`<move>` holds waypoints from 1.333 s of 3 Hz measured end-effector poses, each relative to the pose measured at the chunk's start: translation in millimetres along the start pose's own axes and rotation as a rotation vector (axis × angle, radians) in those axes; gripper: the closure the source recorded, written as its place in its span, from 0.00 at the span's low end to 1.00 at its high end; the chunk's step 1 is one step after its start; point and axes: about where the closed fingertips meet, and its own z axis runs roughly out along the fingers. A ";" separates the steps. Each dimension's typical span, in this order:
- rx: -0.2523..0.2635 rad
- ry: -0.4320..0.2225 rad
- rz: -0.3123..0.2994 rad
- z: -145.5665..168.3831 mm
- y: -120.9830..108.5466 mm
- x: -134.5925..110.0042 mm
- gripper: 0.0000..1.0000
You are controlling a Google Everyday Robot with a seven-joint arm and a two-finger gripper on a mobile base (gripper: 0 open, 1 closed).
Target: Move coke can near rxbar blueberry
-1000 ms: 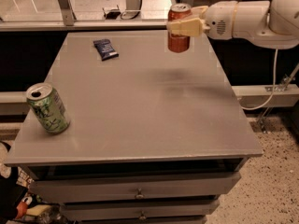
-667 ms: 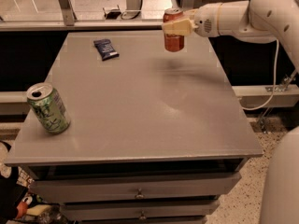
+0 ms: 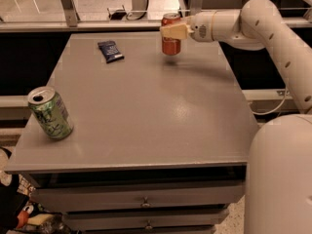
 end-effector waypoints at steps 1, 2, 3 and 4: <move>-0.044 -0.034 -0.015 20.9 14.6 -8.7 1.00; -0.094 -0.043 -0.036 41.7 39.0 -18.5 1.00; -0.099 -0.025 -0.061 58.3 51.7 -15.8 1.00; -0.083 -0.014 -0.080 66.6 51.3 -6.9 1.00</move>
Offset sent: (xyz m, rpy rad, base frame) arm -0.0204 0.0871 0.0202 0.0361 -0.0579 0.1471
